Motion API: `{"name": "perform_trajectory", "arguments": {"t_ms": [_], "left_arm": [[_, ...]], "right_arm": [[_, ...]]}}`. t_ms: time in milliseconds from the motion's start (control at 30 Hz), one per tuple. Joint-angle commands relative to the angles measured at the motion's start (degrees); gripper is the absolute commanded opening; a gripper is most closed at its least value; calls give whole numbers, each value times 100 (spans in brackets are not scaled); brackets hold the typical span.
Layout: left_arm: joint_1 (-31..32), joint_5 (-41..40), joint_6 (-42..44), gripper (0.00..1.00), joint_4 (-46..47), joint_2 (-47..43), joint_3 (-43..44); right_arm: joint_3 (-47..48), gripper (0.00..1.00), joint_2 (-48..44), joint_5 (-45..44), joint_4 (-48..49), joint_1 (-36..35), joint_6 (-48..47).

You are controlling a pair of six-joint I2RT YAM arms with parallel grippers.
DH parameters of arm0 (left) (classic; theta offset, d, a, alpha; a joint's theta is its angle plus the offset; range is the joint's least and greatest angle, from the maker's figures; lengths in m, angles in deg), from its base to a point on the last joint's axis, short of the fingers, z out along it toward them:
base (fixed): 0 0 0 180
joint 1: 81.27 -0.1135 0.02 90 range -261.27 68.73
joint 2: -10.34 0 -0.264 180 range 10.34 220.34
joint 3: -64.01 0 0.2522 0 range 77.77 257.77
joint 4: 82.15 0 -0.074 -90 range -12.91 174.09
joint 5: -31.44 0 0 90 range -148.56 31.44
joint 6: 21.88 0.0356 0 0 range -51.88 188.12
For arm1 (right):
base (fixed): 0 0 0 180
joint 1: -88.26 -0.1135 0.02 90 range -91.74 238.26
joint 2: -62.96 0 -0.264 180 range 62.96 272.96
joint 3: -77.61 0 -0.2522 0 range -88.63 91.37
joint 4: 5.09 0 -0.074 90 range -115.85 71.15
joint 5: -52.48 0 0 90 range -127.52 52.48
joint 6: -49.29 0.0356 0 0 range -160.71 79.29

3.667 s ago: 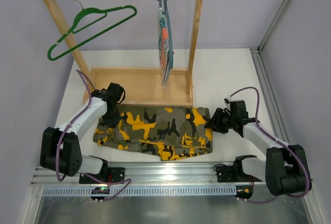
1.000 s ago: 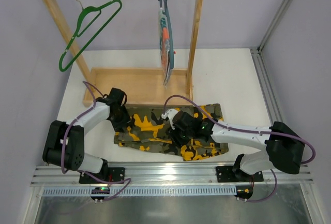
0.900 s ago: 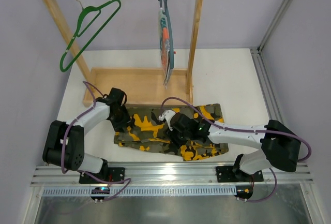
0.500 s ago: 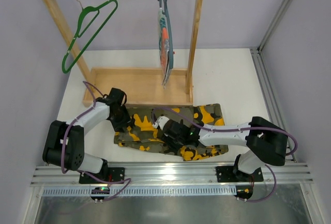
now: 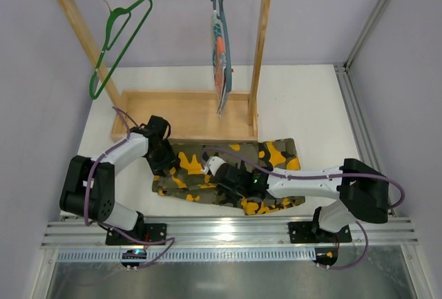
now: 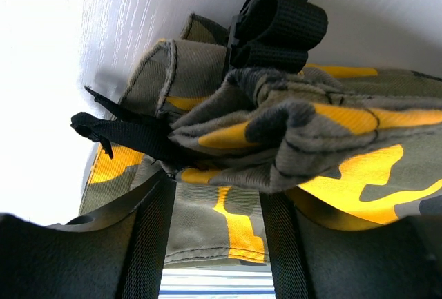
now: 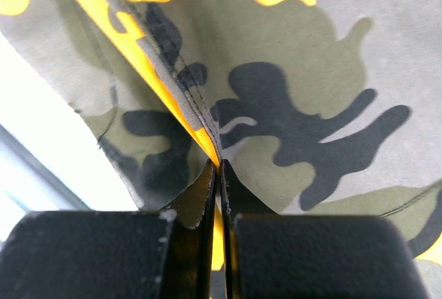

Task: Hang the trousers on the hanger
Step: Fold the trousers

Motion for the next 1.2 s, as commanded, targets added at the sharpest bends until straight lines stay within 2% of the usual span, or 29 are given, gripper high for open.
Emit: {"name": "perform_trajectory", "arguments": {"t_ms": [0,200,433,567,633,733,833,867,967,1000,1100,1167], "left_arm": [[-15,-584,-47,53,40,270,10],[-15,-919,-91,56,-172,209,-42],[-15,-1269,-169,61,-444,279,63],[-15,-1655,-231,63,-856,139,195],[-15,-1806,-205,67,-1015,-2,378],[-15,-1886,-161,70,-1226,-380,590],[20,-1291,49,70,-1052,-845,757],[64,-1044,154,69,-912,-985,679],[248,-139,138,66,-297,-1504,294],[284,412,86,65,-147,-1610,196],[319,890,-177,63,301,-1664,-260],[319,857,-292,63,478,-1611,-472]], "right_arm": [[158,4,-180,493,-289,-54,-23],[-97,4,-407,636,-139,-317,311],[298,4,-488,398,-631,-335,311],[-26,4,-338,618,-360,-335,557],[-167,9,-434,732,-263,-335,715],[-220,27,-961,1196,-165,-239,857],[-167,43,-1585,1915,-139,-2,883],[-159,45,-1743,2041,-156,69,892],[-246,45,-2235,2384,97,507,962],[-394,45,-2332,2533,246,648,1040],[-711,42,-2194,2631,695,1132,1269],[-843,38,-2044,2404,740,1439,1436]]}}
